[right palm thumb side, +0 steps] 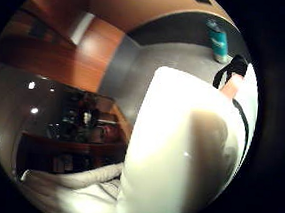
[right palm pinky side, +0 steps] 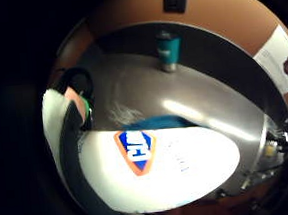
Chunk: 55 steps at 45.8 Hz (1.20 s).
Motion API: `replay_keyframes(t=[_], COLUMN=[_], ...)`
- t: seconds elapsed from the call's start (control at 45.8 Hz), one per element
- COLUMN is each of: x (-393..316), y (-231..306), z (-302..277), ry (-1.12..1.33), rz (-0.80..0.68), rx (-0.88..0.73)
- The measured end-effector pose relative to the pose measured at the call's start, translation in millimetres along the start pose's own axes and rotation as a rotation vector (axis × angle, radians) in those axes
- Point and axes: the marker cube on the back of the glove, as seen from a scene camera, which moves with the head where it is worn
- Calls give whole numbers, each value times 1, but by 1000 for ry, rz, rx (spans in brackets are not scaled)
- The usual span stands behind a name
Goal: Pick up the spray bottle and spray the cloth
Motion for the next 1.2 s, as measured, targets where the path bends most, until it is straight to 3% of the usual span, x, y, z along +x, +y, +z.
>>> replay_keyframes(t=[0.328,0.437,0.524,0.656,0.765,0.809,0.896,1.027,1.202], x=[-67,-58,-52,-66,-53,-52,-60,-46,-59], y=[-38,-52,-45,-36,-57,-55,-56,-54,-68], z=[85,122,153,183,214,223,228,240,227], ry=[-625,-610,-582,-755,-685,-673,-733,-633,-787], rz=[49,128,138,129,210,210,198,230,239], rx=[185,255,177,90,209,188,181,165,239])
